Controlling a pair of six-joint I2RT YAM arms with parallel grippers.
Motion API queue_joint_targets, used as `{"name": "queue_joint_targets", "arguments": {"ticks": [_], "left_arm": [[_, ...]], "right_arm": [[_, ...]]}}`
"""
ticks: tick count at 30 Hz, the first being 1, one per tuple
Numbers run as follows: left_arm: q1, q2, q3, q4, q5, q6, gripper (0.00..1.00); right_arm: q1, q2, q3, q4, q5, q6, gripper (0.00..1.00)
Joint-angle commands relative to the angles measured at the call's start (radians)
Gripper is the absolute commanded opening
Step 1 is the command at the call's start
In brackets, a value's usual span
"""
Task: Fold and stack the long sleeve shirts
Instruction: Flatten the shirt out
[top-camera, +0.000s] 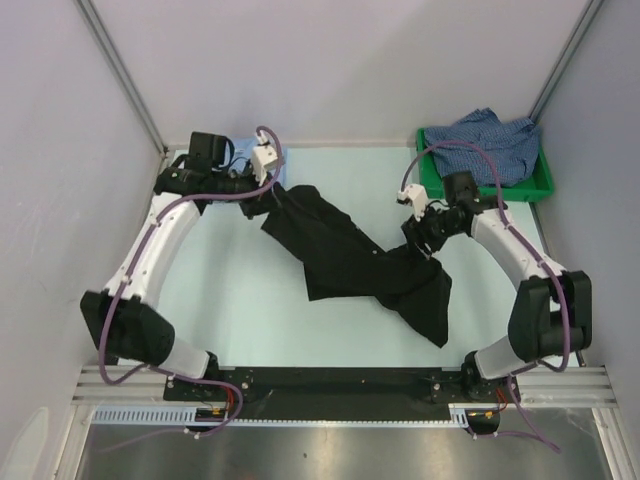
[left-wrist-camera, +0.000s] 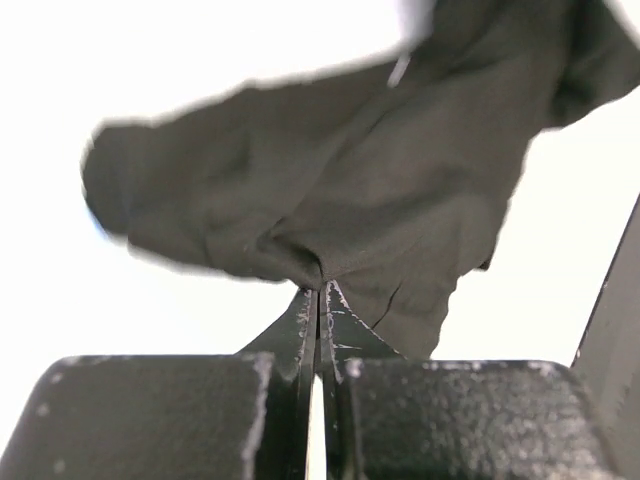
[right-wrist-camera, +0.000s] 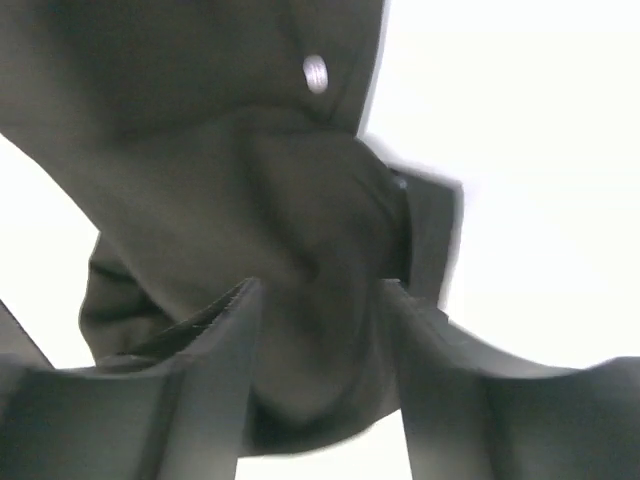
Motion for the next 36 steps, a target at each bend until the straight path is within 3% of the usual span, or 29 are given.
{"name": "queue_joint_targets", "arguments": {"ticks": [1, 5, 9, 11, 16, 19, 20, 21, 25, 28, 31, 36], "left_arm": [[-0.108, -0.066, 0.117, -0.059, 0.063, 0.012, 0.00], [-0.180, -0.112, 0.150, -0.042, 0.093, 0.104, 0.00], [-0.187, -0.150, 0.164, -0.085, 0.208, 0.257, 0.07], [-0.213, -0.188, 0.149, -0.154, 0.247, 0.458, 0.07], [-0.328, -0.299, -0.007, -0.312, 0.187, 0.770, 0.05], [-0.381, -0.392, -0.155, -0.343, 0.118, 0.802, 0.06], [-0.383, -0.409, -0.194, -0.350, 0.109, 0.799, 0.07], [-0.383, -0.437, -0.236, -0.361, 0.101, 0.801, 0.10], [-0.383, -0.524, -0.508, -0.398, -0.001, 0.844, 0.44], [-0.371, -0.601, -0.644, -0.334, -0.124, 0.783, 0.48], [-0.252, -0.615, -0.667, -0.250, -0.092, 0.708, 0.52], [-0.129, -0.388, -0.581, -0.140, -0.063, 0.493, 0.60]], "right_arm": [[0.010, -0.129, 0.103, 0.009, -0.135, 0.050, 0.65], [0.045, -0.221, 0.075, 0.226, -0.235, 0.193, 0.94], [0.134, -0.254, 0.029, 0.377, -0.289, 0.219, 0.97], [0.183, -0.235, 0.018, 0.421, -0.291, 0.190, 0.96], [0.240, -0.099, 0.047, 0.460, -0.330, 0.104, 0.93], [0.281, -0.016, 0.101, 0.393, -0.357, 0.002, 0.90], [0.294, 0.002, 0.133, 0.295, -0.363, -0.038, 0.86], [0.309, 0.024, 0.141, 0.240, -0.372, -0.118, 0.82], [0.340, 0.065, 0.082, 0.034, -0.338, -0.230, 0.61], [0.346, 0.055, 0.012, -0.042, -0.266, -0.270, 0.54], [0.312, 0.001, -0.046, -0.071, -0.209, -0.286, 0.52], [0.249, -0.059, -0.077, -0.170, -0.111, -0.361, 0.45]]}}
